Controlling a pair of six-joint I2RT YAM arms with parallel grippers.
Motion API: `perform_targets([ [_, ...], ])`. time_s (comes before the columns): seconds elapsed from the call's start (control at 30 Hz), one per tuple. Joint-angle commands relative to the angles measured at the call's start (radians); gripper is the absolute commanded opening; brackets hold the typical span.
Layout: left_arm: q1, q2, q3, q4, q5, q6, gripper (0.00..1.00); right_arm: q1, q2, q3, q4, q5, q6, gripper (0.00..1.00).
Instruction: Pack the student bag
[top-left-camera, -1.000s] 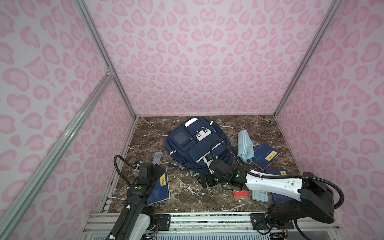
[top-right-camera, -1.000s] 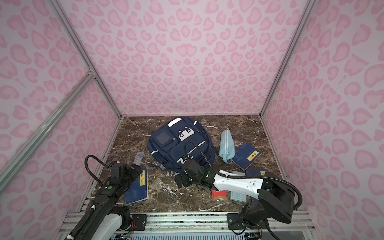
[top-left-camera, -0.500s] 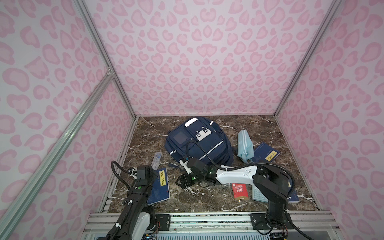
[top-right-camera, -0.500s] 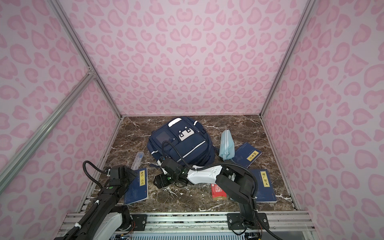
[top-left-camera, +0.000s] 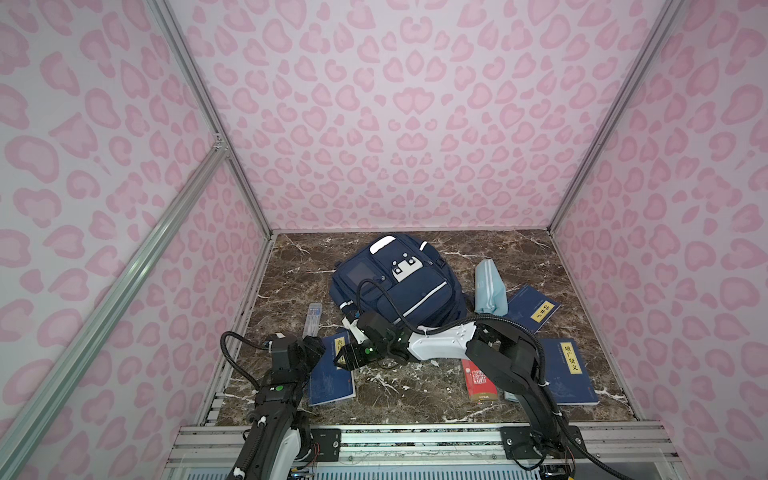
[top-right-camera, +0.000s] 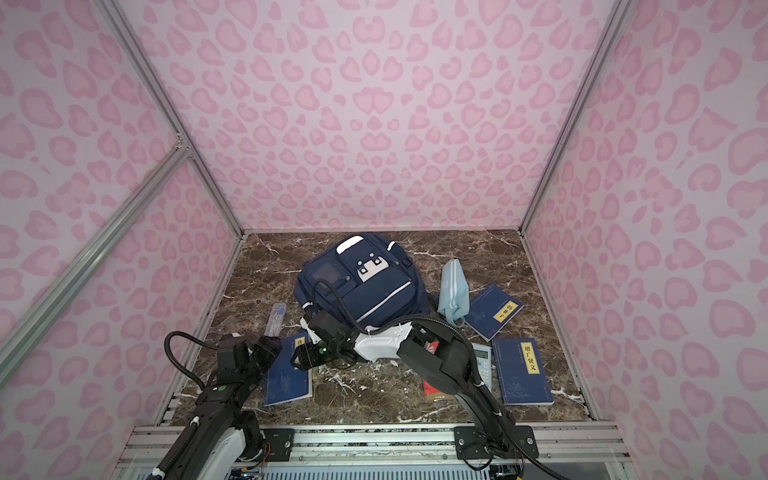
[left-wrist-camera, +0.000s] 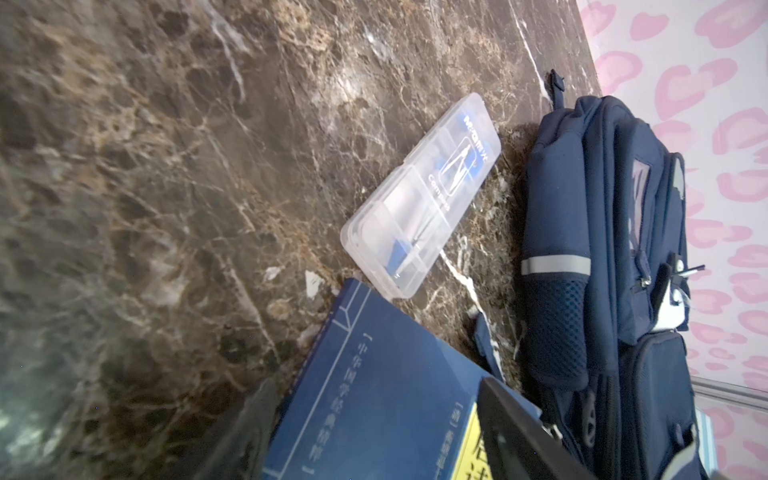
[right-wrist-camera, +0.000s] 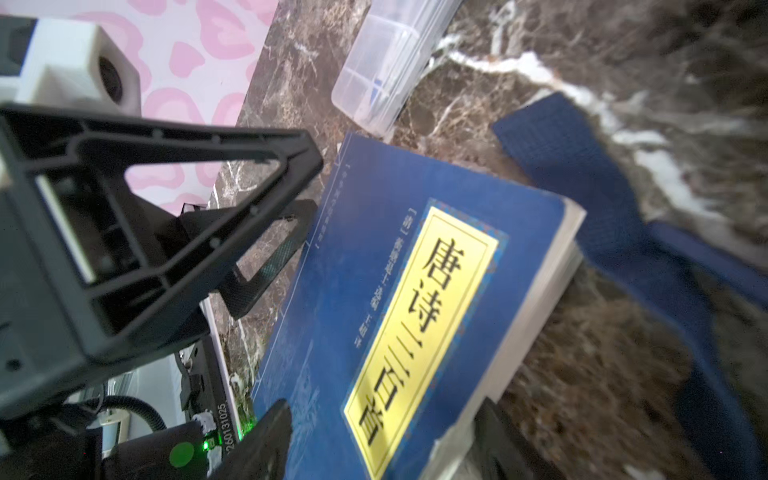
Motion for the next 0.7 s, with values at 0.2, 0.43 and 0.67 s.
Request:
perform_targets([
  [0.2, -0.003, -0.024, -0.009, -0.122, 0.104, -0.018, 0.78, -0.020, -0.032, -0.081, 0.010, 0.030, 0.069, 0.37],
  [0.43, -0.004, -0.036, -0.009, -0.125, 0.104, -0.016, 0.77, -0.021, -0.034, -0.076, 0.032, 0.018, 0.063, 0.08],
  [0.67, -0.003, -0.026, -0.012, -0.114, 0.118, -0.017, 0.78, -0.018, -0.020, -0.065, 0.073, -0.024, 0.082, 0.29],
])
